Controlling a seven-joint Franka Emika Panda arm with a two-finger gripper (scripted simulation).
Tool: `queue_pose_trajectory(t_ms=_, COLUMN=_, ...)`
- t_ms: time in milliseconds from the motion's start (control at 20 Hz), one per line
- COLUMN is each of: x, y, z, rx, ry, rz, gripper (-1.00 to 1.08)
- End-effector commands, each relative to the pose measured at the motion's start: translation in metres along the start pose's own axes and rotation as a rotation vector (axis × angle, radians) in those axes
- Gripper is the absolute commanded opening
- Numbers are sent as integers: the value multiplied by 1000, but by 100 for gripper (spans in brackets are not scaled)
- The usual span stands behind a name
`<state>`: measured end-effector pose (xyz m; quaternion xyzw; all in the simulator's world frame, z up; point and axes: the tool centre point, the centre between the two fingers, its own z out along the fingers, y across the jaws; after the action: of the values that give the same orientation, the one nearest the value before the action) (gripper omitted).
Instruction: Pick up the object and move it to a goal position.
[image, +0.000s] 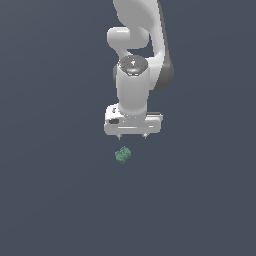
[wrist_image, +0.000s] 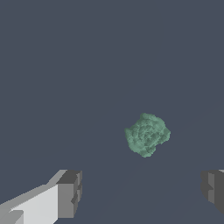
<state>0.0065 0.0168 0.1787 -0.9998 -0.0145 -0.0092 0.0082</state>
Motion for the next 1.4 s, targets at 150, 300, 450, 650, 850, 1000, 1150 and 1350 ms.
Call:
queue_pose_trajectory(t_ms=150, x=2, y=2, z=-3, rx=2, ry=7, rz=2, gripper=100)
queue_pose_trajectory(t_ms=300, x=7, y=7, z=-10, rx=6, ry=25, rz=4, gripper=100)
queue_pose_trajectory(t_ms=450, x=10, y=10, z=-14, rx=8, ry=34, rz=0, gripper=100)
queue_pose_trajectory(t_ms=650, x=9, y=10, z=-14, rx=8, ry=33, rz=1, gripper=100)
queue_pose_trajectory(t_ms=850, x=9, y=10, z=-11, rx=9, ry=31, rz=25, gripper=100)
queue_pose_trajectory(t_ms=1000, x=10, y=12, z=-7, rx=9, ry=29, rz=60, gripper=100)
queue_pose_trajectory(t_ms=1150, x=10, y=13, z=-1, rx=9, ry=26, rz=108, gripper=100)
queue_pose_trajectory(t_ms=1350, x=10, y=16, z=9, rx=9, ry=20, rz=191, gripper=100)
